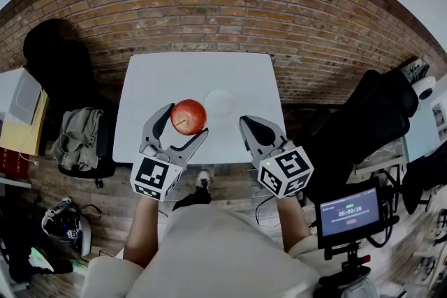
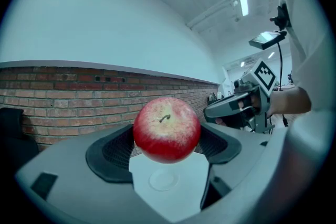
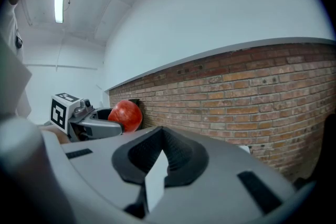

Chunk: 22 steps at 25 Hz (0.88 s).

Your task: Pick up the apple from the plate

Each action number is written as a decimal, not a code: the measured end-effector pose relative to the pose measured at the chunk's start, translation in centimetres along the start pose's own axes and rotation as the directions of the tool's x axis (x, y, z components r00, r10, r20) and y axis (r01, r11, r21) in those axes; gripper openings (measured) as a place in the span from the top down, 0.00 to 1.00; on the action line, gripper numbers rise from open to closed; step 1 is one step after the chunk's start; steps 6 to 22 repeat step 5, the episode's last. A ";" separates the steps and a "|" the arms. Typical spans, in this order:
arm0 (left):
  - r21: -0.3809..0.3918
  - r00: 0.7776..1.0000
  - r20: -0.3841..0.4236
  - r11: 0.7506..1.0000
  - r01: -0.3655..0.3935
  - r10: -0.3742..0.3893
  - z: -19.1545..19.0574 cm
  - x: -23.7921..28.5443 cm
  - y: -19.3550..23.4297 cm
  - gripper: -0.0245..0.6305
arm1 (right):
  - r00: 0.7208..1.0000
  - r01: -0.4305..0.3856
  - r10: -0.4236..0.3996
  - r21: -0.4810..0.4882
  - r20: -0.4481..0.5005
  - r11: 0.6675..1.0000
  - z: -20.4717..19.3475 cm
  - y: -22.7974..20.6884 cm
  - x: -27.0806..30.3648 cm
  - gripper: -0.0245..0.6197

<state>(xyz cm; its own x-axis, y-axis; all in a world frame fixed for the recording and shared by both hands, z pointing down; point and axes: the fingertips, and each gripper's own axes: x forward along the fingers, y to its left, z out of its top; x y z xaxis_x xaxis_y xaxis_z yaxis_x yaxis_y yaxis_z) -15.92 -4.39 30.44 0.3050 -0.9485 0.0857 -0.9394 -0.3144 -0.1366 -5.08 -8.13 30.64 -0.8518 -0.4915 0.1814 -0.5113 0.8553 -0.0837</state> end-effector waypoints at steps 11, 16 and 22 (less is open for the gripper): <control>-0.001 1.000 0.003 1.000 -0.004 0.004 0.3 0.1 0.2 0.37 | 1.000 0.002 -0.002 -0.004 -0.002 1.000 0.1 -0.1 0.1 0.96; -0.001 1.000 0.003 1.000 -0.004 0.004 0.3 0.1 0.2 0.37 | 1.000 0.002 -0.002 -0.004 -0.002 1.000 0.1 -0.1 0.1 0.96; -0.001 1.000 0.003 1.000 -0.004 0.004 0.3 0.1 0.2 0.37 | 1.000 0.002 -0.002 -0.004 -0.002 1.000 0.1 -0.1 0.1 0.96</control>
